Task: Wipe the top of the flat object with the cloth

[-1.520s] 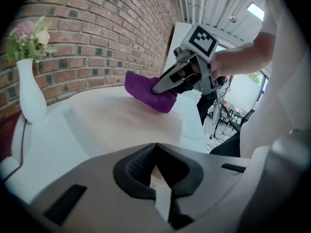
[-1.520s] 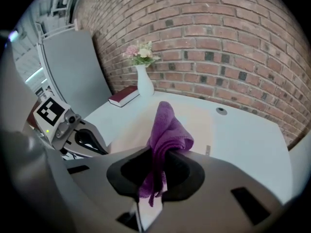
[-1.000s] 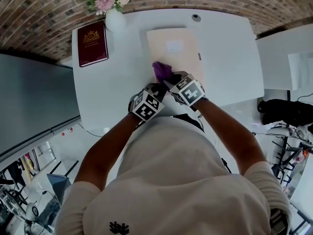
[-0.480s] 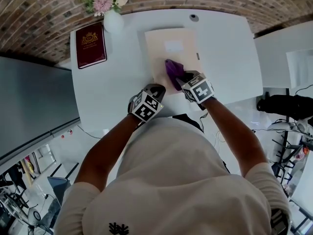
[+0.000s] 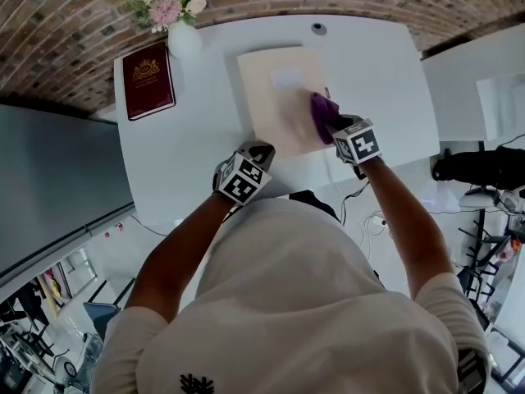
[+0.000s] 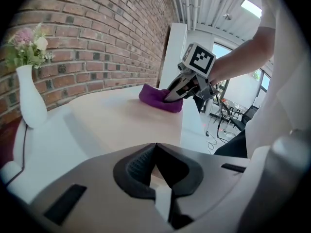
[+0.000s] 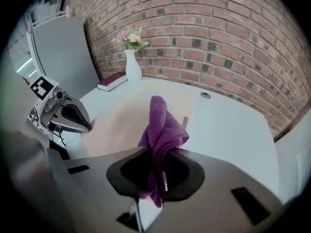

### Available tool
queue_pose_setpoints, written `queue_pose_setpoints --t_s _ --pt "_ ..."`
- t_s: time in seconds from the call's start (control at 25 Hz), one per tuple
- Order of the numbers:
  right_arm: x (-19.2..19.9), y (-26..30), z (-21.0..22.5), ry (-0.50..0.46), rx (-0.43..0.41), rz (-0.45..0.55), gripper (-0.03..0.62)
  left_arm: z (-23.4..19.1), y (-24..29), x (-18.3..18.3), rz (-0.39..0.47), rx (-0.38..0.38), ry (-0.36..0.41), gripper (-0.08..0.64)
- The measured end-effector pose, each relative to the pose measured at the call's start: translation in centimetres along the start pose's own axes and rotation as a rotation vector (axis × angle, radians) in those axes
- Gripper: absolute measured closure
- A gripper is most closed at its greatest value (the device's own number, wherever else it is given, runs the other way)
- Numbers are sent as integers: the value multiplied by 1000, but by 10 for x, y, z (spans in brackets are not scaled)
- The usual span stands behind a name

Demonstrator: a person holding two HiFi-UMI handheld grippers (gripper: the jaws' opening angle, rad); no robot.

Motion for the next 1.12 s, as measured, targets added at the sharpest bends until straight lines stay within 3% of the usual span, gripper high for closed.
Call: queue_pose_setpoints --t_s 0.32,0.52,0.72,1.12 --pt "9 -8 23 7 75 -29 508 0 0 0 -3 6 -13 535" --pt "6 -17 12 13 84 11 508 1 -1 0 -7 8 -8 535" --pt "-4 -22 -26 18 4 69 508 1 -1 2 -6 7 -4 535" --pt "-21 -11 -128 -65 -247 93 508 0 0 2 -2 3 -10 535"
Point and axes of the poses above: the fingertips, and each gripper's own axes: y forward along the fingers, z to its right, x out of its underside, the point moved 9 cm from there along -y, backward along the fingers, and after that the axes turned 8 degrees about z, right-handed, at the moved point
